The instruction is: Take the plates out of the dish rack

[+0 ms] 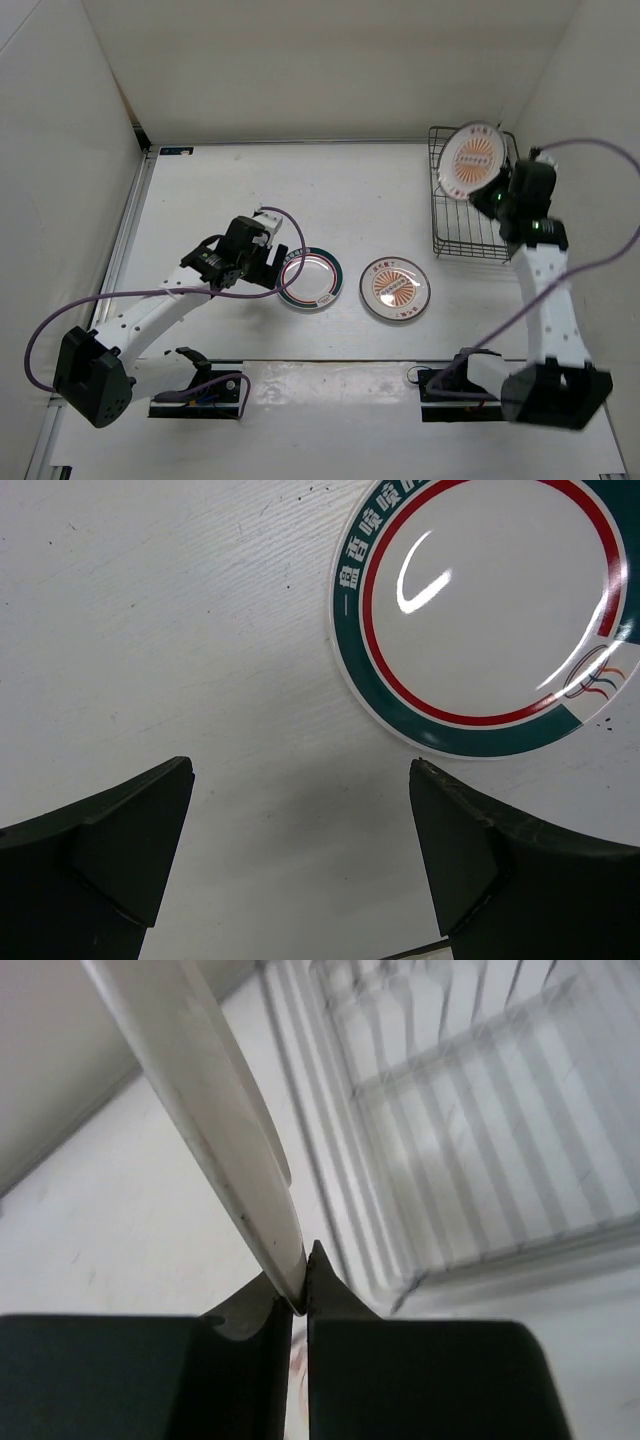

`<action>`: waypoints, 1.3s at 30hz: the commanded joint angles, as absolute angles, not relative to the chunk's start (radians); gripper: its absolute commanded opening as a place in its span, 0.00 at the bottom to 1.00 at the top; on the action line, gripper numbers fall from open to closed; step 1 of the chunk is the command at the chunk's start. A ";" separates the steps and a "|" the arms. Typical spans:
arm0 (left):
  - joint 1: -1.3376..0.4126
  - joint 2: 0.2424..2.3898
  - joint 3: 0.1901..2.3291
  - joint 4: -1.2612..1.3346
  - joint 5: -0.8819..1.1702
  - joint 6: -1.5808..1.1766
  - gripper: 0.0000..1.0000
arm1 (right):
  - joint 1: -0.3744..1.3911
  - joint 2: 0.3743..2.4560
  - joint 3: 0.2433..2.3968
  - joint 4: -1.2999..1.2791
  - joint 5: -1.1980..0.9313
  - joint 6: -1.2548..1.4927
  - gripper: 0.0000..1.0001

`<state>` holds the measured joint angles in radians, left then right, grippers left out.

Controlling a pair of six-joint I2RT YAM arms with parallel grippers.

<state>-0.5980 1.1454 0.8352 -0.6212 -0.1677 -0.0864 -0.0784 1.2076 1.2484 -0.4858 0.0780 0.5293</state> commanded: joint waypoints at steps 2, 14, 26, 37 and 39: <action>-0.601 1.106 0.862 -0.612 -0.147 -0.097 1.00 | -0.060 1.004 0.904 -0.336 -0.239 0.747 0.00; -0.600 1.140 0.873 -0.621 -0.058 -0.130 1.00 | 0.066 0.683 0.364 -0.324 -0.485 0.846 0.00; -0.600 1.177 0.877 -0.627 -0.052 -0.135 1.00 | 0.071 0.626 0.071 -0.112 -0.520 0.977 0.07; -0.600 1.183 0.882 -0.634 -0.057 -0.132 1.00 | 0.067 0.505 0.113 -0.285 -0.477 0.993 0.38; -0.600 1.187 0.877 -0.634 -0.060 -0.132 1.00 | 0.069 0.444 0.187 -0.380 -0.407 0.989 0.38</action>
<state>-0.5980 1.1961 0.8413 -0.6289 -0.0662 -0.1291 0.0658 0.4992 0.0902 -0.2749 -0.4751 0.9901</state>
